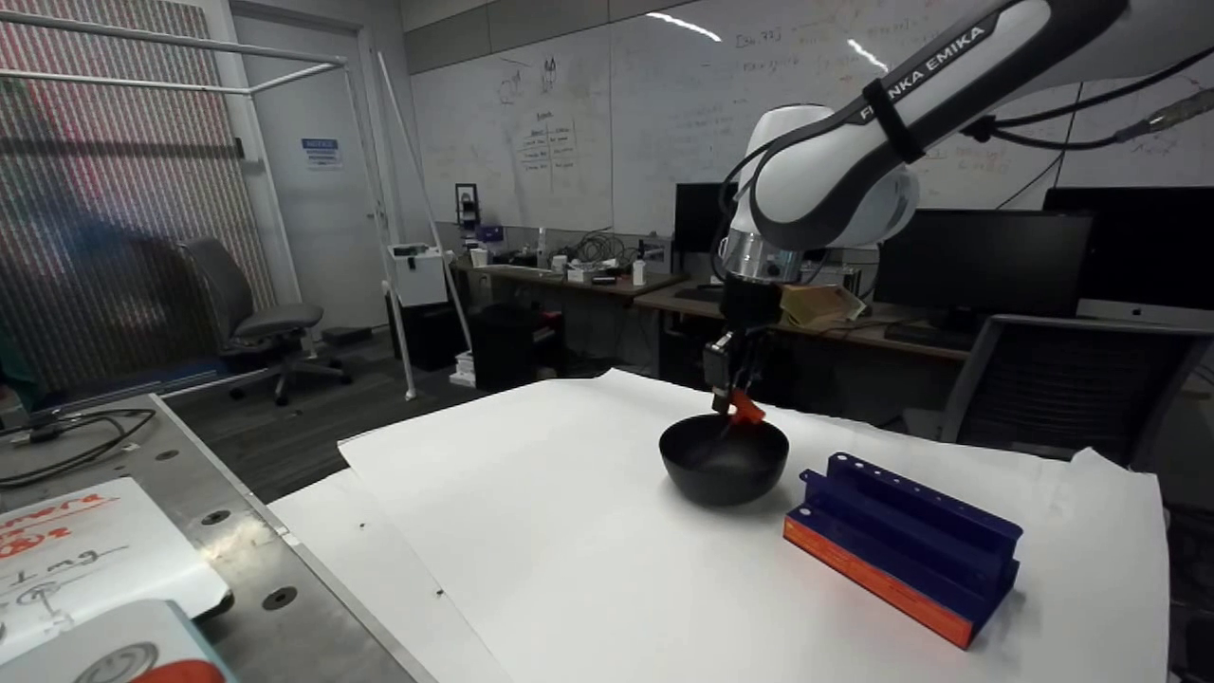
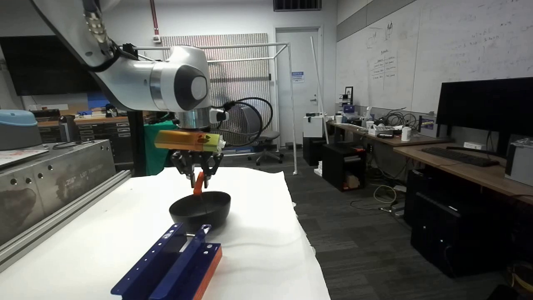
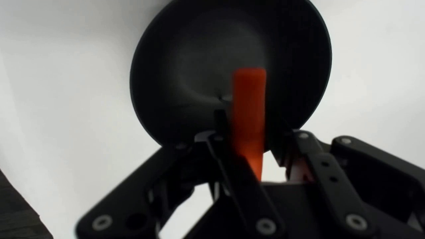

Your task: Pick up the orange object tool and put it in the bowl

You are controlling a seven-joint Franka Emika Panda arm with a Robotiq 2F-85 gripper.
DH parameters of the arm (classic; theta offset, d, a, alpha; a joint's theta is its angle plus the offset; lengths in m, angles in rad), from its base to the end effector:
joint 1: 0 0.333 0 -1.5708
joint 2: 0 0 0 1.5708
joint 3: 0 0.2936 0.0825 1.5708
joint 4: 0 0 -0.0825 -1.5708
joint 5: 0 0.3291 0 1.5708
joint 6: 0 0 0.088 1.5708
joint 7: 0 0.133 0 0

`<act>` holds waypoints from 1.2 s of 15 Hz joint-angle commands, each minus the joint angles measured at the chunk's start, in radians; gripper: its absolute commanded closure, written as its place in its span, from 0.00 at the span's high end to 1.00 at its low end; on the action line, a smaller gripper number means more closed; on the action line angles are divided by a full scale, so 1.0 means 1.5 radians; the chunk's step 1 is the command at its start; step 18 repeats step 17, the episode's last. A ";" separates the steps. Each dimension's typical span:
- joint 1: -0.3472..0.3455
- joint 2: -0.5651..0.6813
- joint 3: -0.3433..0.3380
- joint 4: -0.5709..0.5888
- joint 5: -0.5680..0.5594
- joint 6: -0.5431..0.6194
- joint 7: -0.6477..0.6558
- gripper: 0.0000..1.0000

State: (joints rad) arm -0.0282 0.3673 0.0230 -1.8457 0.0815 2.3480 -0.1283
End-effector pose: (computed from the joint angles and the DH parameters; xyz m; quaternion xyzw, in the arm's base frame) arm 0.6005 -0.0013 0.3266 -0.9965 -0.0338 -0.0695 0.0304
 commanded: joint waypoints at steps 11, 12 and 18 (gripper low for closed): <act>-0.018 -0.023 0.005 0.034 0.057 -0.158 0.015 1.00; -0.013 -0.029 -0.003 0.051 0.044 -0.202 0.036 1.00; -0.013 -0.055 -0.007 0.144 0.051 -0.417 0.051 1.00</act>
